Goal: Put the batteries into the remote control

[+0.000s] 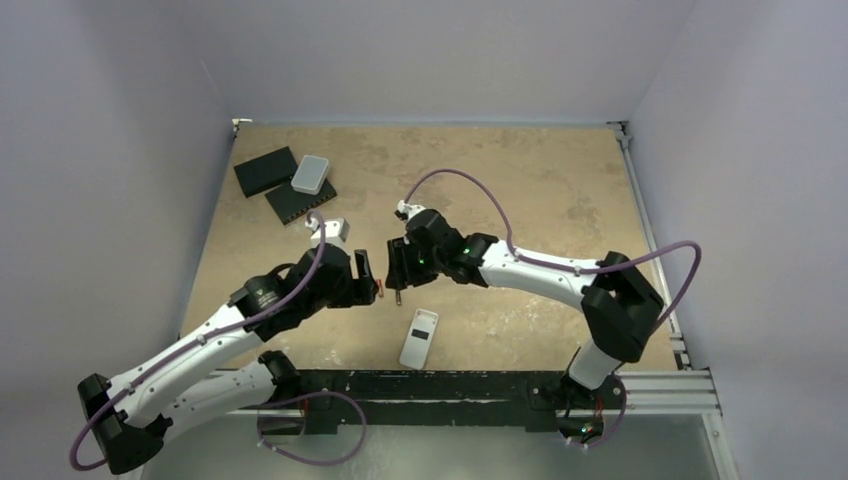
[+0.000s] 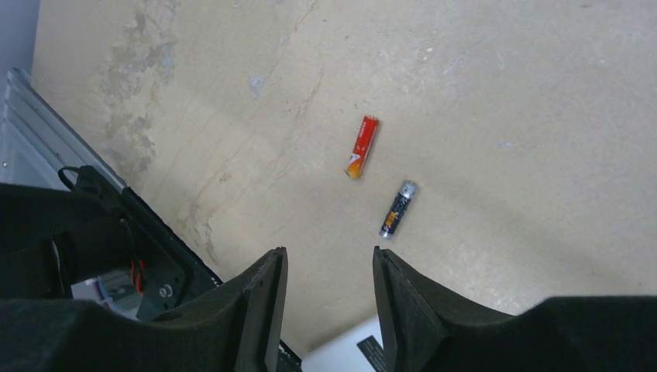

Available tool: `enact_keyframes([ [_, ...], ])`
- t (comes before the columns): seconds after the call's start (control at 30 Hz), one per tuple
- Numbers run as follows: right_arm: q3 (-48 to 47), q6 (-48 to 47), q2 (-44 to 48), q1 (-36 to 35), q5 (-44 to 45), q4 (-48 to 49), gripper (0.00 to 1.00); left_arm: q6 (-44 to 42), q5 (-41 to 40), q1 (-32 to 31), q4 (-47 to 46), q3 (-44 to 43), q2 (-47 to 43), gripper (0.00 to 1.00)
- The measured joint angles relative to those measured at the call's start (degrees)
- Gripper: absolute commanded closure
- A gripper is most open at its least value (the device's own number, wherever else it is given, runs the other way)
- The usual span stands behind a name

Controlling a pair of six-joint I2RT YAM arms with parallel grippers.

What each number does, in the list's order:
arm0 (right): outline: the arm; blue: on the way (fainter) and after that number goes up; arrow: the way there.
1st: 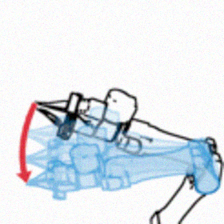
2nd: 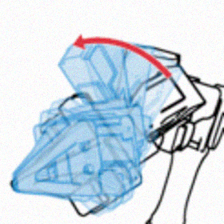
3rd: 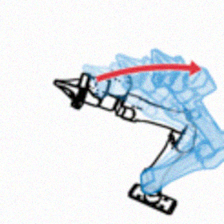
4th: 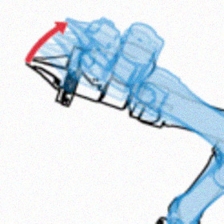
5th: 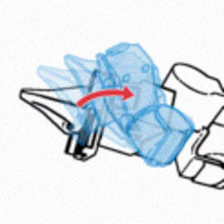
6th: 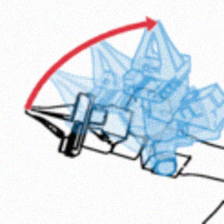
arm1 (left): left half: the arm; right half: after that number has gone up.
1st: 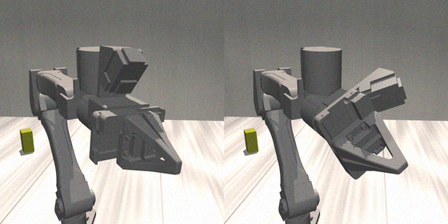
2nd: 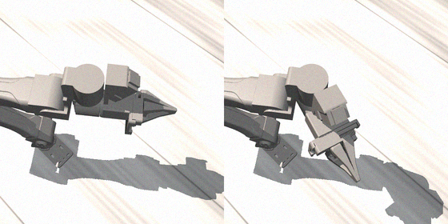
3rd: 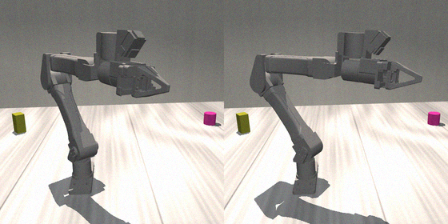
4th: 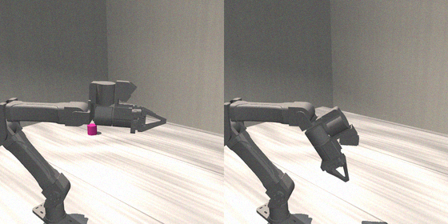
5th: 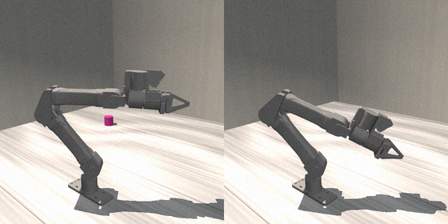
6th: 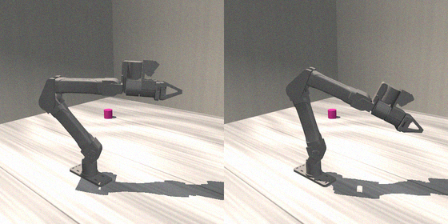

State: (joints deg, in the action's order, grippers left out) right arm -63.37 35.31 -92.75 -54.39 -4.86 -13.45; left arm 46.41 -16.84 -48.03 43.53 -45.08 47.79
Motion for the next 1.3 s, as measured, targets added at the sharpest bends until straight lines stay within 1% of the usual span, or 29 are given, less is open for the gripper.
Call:
enact_keyframes([
  [0.07, -2.25, -0.28, -2.32, -0.20, -0.26, -0.33, 0.48, -0.20, -0.31, 0.00, 0.63, -0.59, -0.66, 0.24],
  [0.27, -9.20, -0.94, -9.92, -0.66, -0.24, -1.81, 0.48, -0.57, -1.55, 0.00, 2.60, -1.31, -3.76, 0.21],
  [0.53, -15.61, -2.49, -17.94, -0.85, 1.14, -4.35, 0.49, -0.79, -1.70, 0.00, 6.01, -4.04, -8.70, 0.19],
  [0.77, -21.05, -5.40, -22.56, -0.85, 2.84, -6.05, 0.51, -1.36, -2.84, 0.00, 8.00, -5.27, -11.61, 0.17],
  [0.93, -25.49, -7.61, -26.38, -0.85, 3.32, -6.51, 0.58, -1.55, -2.93, 0.00, 8.46, -5.27, -12.76, 0.16],
  [1.1, -26.95, -9.31, -28.46, -0.85, 4.76, -7.04, 0.67, -1.55, -3.02, 0.00, 8.48, -5.27, -13.38, 0.16],
  [1.3, -27.36, -11.26, -30.23, -0.85, 5.92, -8.15, 0.68, -1.55, -3.41, 0.00, 8.48, -5.27, -13.38, 0.16],
])
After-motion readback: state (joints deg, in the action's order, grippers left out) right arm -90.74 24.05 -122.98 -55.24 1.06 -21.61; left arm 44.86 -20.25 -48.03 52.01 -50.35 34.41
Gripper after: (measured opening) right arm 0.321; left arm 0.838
